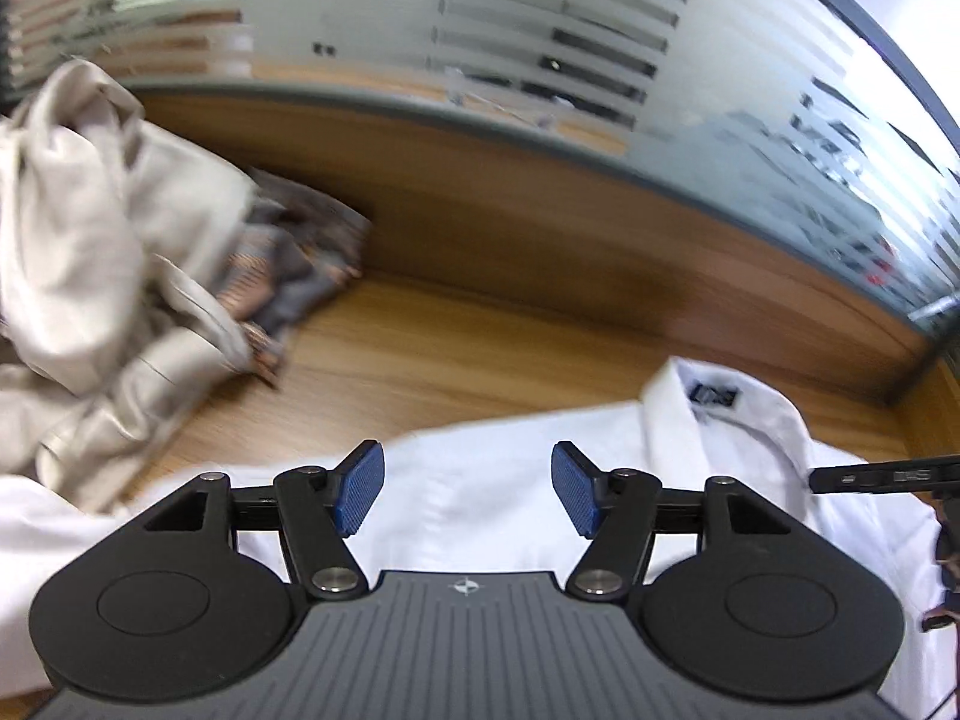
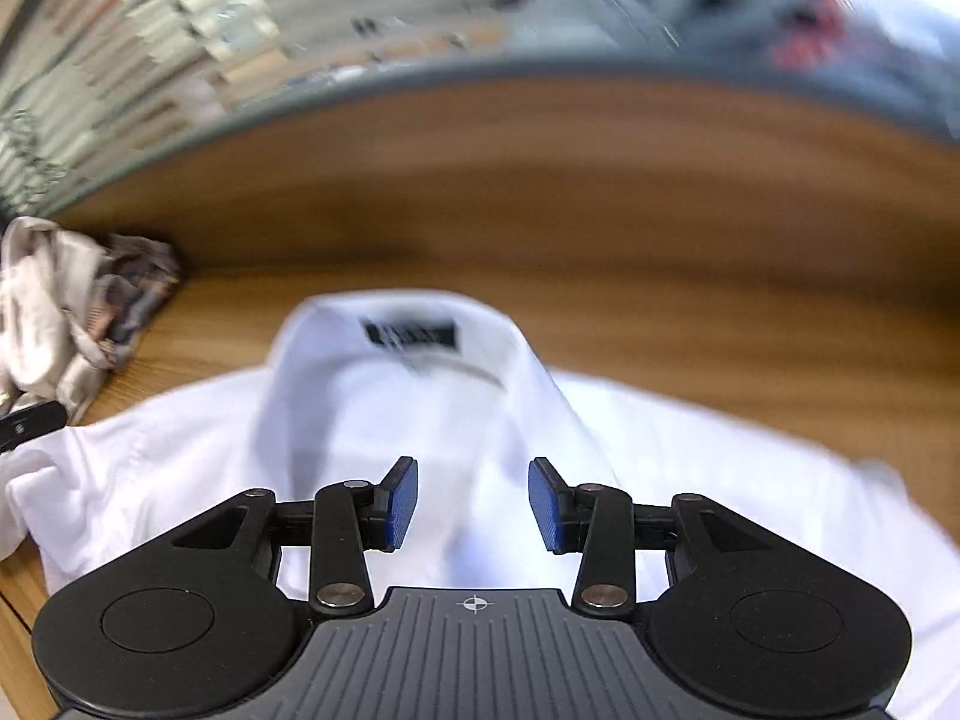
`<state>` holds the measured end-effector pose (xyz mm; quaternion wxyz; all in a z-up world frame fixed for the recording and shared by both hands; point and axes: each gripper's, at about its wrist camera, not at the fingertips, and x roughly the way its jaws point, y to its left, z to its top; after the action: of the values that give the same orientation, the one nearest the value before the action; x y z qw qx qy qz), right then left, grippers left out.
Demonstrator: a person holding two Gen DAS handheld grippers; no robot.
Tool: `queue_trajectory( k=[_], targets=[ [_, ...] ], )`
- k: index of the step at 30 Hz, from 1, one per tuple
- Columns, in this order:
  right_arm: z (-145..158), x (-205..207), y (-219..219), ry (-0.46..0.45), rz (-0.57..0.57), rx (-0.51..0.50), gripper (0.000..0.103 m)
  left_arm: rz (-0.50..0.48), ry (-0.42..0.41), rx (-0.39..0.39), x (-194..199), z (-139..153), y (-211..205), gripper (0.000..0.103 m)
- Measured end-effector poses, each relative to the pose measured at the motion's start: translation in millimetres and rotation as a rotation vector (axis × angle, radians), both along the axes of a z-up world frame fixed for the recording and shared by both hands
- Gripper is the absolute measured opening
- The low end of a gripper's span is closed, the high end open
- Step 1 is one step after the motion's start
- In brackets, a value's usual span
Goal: Fold clothes
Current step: 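Grasp the collar edge with both grippers near the black label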
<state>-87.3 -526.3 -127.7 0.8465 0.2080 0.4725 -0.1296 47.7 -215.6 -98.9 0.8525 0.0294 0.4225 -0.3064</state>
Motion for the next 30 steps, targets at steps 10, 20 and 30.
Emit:
queue_trajectory(
  k=[10,20,30],
  targets=[
    [-14.8,13.6,-10.3,0.013,-0.065,0.078,0.005,-0.093,0.002,0.027,-23.7,-2.4,-7.6,0.068],
    [-27.6,27.1,-1.8,0.013,-0.075,0.048,0.007,-0.053,0.027,0.063,-29.7,-9.2,-0.4,0.070],
    [13.7,0.4,-1.1,-0.085,0.005,-0.089,0.038,-0.060,0.039,0.030,-24.4,-7.2,-36.3,0.070]
  ],
)
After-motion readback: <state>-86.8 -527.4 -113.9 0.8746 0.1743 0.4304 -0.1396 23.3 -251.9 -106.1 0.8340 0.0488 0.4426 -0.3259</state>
